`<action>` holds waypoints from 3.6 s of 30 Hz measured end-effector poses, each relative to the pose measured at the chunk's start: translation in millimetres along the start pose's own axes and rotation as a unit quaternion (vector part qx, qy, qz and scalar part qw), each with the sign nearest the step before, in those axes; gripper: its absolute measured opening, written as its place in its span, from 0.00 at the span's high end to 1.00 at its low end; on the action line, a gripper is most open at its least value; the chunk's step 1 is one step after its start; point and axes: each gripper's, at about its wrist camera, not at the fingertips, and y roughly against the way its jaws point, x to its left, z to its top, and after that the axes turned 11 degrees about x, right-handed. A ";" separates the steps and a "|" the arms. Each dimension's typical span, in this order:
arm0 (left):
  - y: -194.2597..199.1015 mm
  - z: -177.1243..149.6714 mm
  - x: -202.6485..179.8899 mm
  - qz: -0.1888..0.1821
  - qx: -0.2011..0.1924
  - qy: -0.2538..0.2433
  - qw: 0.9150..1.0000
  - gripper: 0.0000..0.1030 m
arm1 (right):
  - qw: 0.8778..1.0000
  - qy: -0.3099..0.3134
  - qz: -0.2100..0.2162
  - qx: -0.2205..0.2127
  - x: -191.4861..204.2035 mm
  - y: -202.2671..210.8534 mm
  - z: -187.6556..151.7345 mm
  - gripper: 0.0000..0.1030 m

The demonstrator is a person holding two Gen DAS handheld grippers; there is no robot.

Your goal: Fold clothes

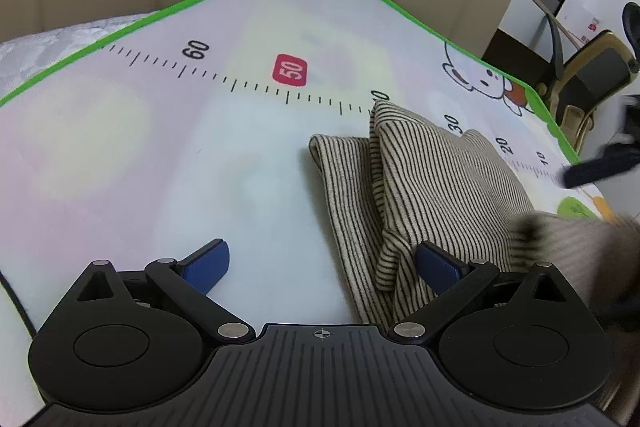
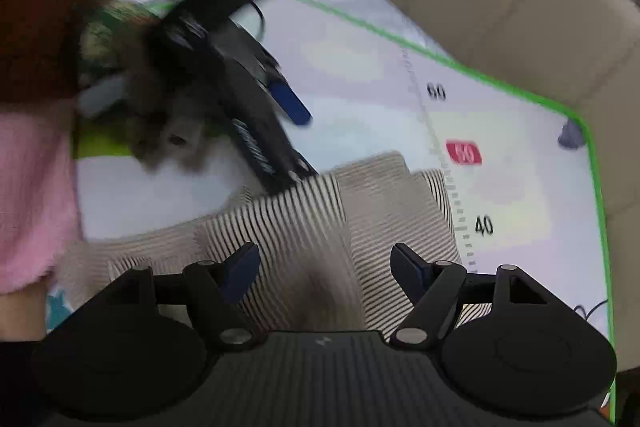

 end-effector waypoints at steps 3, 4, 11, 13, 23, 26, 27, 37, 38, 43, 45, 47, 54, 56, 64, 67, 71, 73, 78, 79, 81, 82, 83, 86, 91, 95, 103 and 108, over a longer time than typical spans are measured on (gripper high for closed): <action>-1.6 4.2 2.7 -0.008 -0.002 0.013 1.000 0.00 | 1.000 0.017 0.012 -0.004 25.1 26.3 -17.2 0.27; -1.4 5.6 3.9 -0.011 -0.003 0.019 1.000 0.00 | 1.000 0.021 0.008 0.002 34.4 28.5 -22.9 0.25; 5.4 4.0 7.9 -0.004 -0.010 0.037 0.999 0.00 | 0.999 -0.003 0.031 0.037 89.1 1.2 -54.4 0.24; 7.5 2.7 9.0 0.002 -0.011 0.041 0.999 0.00 | 0.998 0.046 0.012 0.045 119.4 -14.1 -62.3 0.24; 9.4 -1.1 7.5 0.021 -0.007 0.035 0.999 0.00 | 0.997 0.059 -0.029 0.037 145.0 -45.7 -72.7 0.18; 9.6 -0.6 8.6 0.019 -0.007 0.036 0.999 0.00 | 0.998 0.031 -0.026 0.040 135.5 -42.9 -68.6 0.55; 10.1 -0.6 9.4 0.017 -0.007 0.037 0.999 0.00 | 0.999 0.022 -0.025 0.041 132.3 -41.9 -67.2 0.61; 11.1 6.0 18.8 0.020 -0.012 0.057 0.998 0.00 | 0.999 -0.037 0.013 0.015 42.8 53.2 -26.8 0.75; 9.0 6.8 16.9 0.026 -0.010 0.050 0.998 0.00 | 1.000 -0.019 -0.001 0.015 35.9 56.4 -20.6 0.75; 10.4 6.7 19.0 0.027 -0.015 0.048 0.998 0.00 | 0.992 0.094 -0.074 0.042 -1.1 17.6 16.3 0.75; 19.1 5.9 24.5 0.024 -0.031 0.063 0.997 0.00 | 0.987 0.120 -0.093 0.054 -14.4 -8.1 25.4 0.75; 34.9 4.0 28.3 -0.009 -0.068 0.069 0.995 0.00 | 0.986 0.119 -0.104 0.057 -30.7 -33.5 30.3 0.75; 35.6 3.7 -15.5 -0.113 -0.113 -0.044 0.986 0.00 | 0.992 0.078 -0.092 0.030 -66.1 -87.9 27.9 0.61; 15.8 0.7 -38.1 -0.068 -0.084 -0.099 0.989 0.00 | 0.994 0.055 -0.095 0.006 -76.4 -88.9 28.4 0.55; -9.6 -5.2 -40.5 -0.038 -0.035 -0.103 0.993 0.01 | 0.959 -0.198 -0.167 -0.117 -123.5 -22.5 -10.4 0.36; -1.5 -1.4 -32.1 -0.048 -0.051 -0.071 0.995 0.02 | 0.913 -0.349 -0.127 -0.170 -121.4 1.9 -69.7 0.36; 33.3 3.7 -19.1 -0.067 -0.125 -0.006 0.990 0.02 | 0.843 -0.478 -0.094 -0.227 -84.5 0.1 -144.7 0.47; 43.9 10.3 -26.5 -0.039 -0.152 -0.009 0.988 0.02 | 0.801 -0.537 -0.076 -0.254 -66.7 -17.0 -174.5 0.47; 23.5 40.7 -64.2 0.026 -0.122 -0.087 0.988 0.03 | 0.804 -0.548 -0.024 -0.229 -75.7 -55.9 -181.8 0.47; 16.5 47.6 -72.7 0.038 -0.112 -0.100 0.988 0.05 | 0.807 -0.541 -0.029 -0.236 -76.8 -54.7 -181.8 0.47; 2.7 63.1 -88.2 0.058 -0.085 -0.124 0.987 0.43 | 0.811 -0.530 -0.032 -0.246 -76.6 -51.8 -182.9 0.47; -3.7 71.0 -94.4 0.072 -0.067 -0.134 0.986 0.51 | 0.811 -0.529 -0.028 -0.248 -75.8 -51.9 -183.4 0.45; -7.2 76.0 -97.5 0.089 -0.059 -0.140 0.984 0.57 | 0.810 -0.530 -0.023 -0.249 -76.4 -51.2 -185.6 0.44; -6.9 89.5 -82.5 0.143 -0.078 -0.078 0.984 0.73 | 0.806 -0.538 -0.020 -0.245 -86.5 -55.3 -189.2 0.40; 11.9 66.2 -29.3 0.169 -0.129 0.120 0.970 0.76 | 0.810 -0.542 -0.016 -0.221 -79.8 -54.1 -186.2 0.35; 17.5 35.2 -12.0 -0.005 -0.156 0.141 0.978 0.47 | 0.815 -0.528 -0.015 -0.241 -70.9 -46.5 -178.7 0.44; -10.3 48.9 -15.9 -0.100 -0.113 0.051 0.987 0.09 | 0.817 -0.509 -0.010 -0.270 -85.6 -37.4 -133.3 0.31; -23.2 36.9 -32.8 -0.057 -0.087 0.040 0.994 0.44 | 0.794 -0.559 0.032 -0.236 -117.3 -73.7 -120.8 0.67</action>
